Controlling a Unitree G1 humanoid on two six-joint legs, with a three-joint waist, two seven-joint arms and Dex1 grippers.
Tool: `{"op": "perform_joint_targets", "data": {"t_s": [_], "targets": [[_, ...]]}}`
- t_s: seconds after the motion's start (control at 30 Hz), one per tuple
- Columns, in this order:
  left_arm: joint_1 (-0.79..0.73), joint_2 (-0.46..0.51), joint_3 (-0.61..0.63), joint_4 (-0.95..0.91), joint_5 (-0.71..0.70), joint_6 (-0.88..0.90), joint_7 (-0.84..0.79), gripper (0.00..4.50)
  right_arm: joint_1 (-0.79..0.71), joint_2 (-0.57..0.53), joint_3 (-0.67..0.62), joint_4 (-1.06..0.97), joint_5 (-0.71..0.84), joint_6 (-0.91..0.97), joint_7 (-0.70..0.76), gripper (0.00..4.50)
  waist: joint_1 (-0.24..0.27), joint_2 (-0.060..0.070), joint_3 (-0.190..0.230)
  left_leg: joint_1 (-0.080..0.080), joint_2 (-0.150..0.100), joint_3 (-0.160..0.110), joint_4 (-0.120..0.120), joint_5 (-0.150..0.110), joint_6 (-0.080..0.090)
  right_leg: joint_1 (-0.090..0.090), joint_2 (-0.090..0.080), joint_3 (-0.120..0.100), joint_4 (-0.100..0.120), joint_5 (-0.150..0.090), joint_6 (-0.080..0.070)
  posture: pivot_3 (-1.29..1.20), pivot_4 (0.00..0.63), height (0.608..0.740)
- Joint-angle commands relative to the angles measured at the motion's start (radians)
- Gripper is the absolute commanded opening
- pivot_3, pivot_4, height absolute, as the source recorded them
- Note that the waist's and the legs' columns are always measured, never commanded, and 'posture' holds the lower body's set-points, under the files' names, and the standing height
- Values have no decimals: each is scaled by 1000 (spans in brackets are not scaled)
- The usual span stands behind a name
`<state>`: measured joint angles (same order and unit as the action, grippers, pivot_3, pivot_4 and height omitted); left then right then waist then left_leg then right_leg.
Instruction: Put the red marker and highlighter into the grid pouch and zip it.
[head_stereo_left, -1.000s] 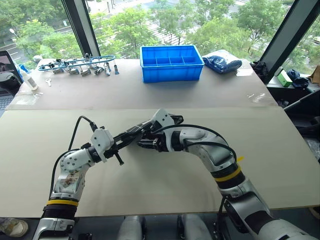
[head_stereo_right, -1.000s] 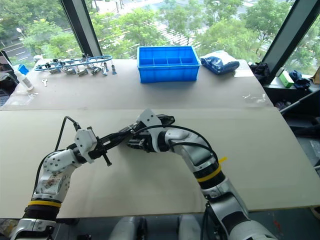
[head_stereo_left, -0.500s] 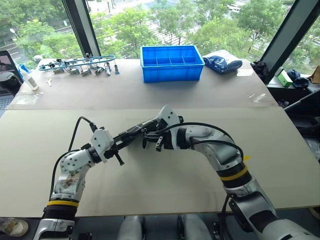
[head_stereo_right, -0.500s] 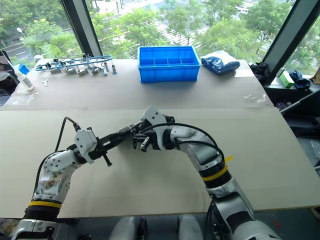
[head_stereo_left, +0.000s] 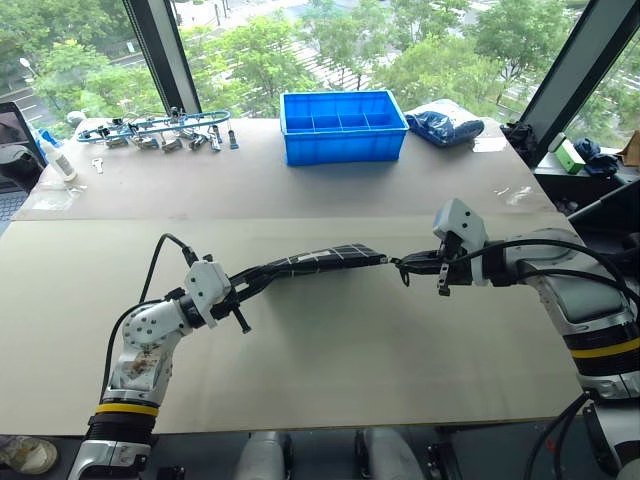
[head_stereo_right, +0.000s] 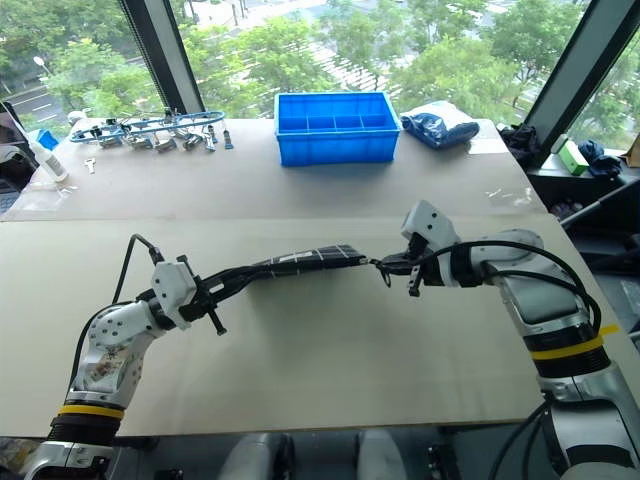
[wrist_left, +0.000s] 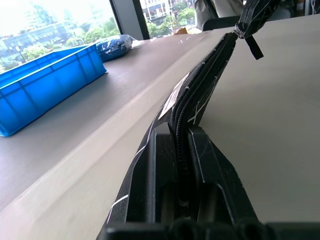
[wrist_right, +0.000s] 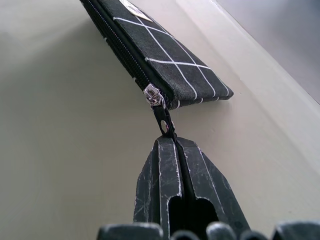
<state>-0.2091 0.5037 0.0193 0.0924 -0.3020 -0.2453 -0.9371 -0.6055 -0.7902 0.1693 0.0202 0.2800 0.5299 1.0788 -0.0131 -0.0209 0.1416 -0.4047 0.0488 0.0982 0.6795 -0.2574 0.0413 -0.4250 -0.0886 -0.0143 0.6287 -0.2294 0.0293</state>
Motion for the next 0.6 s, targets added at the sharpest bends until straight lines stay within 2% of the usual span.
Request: {"op": "perform_joint_targets", "data": {"t_s": [0.03, 0.07, 0.1, 0.13, 0.2, 0.37, 0.47, 0.6], "targets": [[-1, 13, 32, -10, -9, -7, 11, 0, -37, 29, -29, 84, -54, -43, -75, 50, 0, 0, 0, 0, 0, 0, 0, 0, 0, 0, 0, 0, 0, 0, 0, 0, 150, 740], [-4, 11, 30, -10, -8, -6, 10, 0, -54, 57, -42, 123, -55, -26, -113, 50, 0, 0, 0, 0, 0, 0, 0, 0, 0, 0, 0, 0, 0, 0, 0, 0, 150, 740], [-7, 11, 27, -9, -8, -7, 8, 0, -58, 72, -47, 145, -51, -25, -116, 617, 0, 0, 0, 0, 0, 0, 0, 0, 0, 0, 0, 0, 0, 0, 0, 0, 150, 740], [-9, 11, 26, -8, -8, -7, 6, 0, -48, 71, -45, 139, -47, -35, -99, 792, 2, 0, 0, 0, 0, 1, 1, 0, 0, 0, -1, 0, 0, 0, 0, 0, 150, 740], [-11, 12, 24, -5, -8, -9, 2, 0, -26, 57, -45, 104, -26, -18, -62, 1592, 12, 0, 0, -1, -1, 2, 0, 0, 0, 0, -2, -1, 0, 0, 0, 0, 150, 740], [-10, 14, 19, -4, -17, -4, -13, 0, 39, -12, -121, 3, 114, 141, 38, 3199, 24, 0, 0, -2, -1, 2, 1, 0, 1, 0, -2, 0, -2, 0, 1, 0, 150, 740], [-13, 12, 14, -3, -31, 3, -35, 0, 97, -61, -167, -42, 174, 172, 94, 3199, 28, 0, 0, -2, -1, 2, 1, 0, 1, 0, -3, -1, -2, 0, 1, 0, 150, 740], [-19, 22, 0, 3, -36, -6, -88, 0, 163, -95, -227, -77, 197, 165, 87, 3199, 25, 0, 0, -1, -1, -2, 1, -1, 1, 1, -2, 0, -2, 0, 1, 0, 150, 740]]}}
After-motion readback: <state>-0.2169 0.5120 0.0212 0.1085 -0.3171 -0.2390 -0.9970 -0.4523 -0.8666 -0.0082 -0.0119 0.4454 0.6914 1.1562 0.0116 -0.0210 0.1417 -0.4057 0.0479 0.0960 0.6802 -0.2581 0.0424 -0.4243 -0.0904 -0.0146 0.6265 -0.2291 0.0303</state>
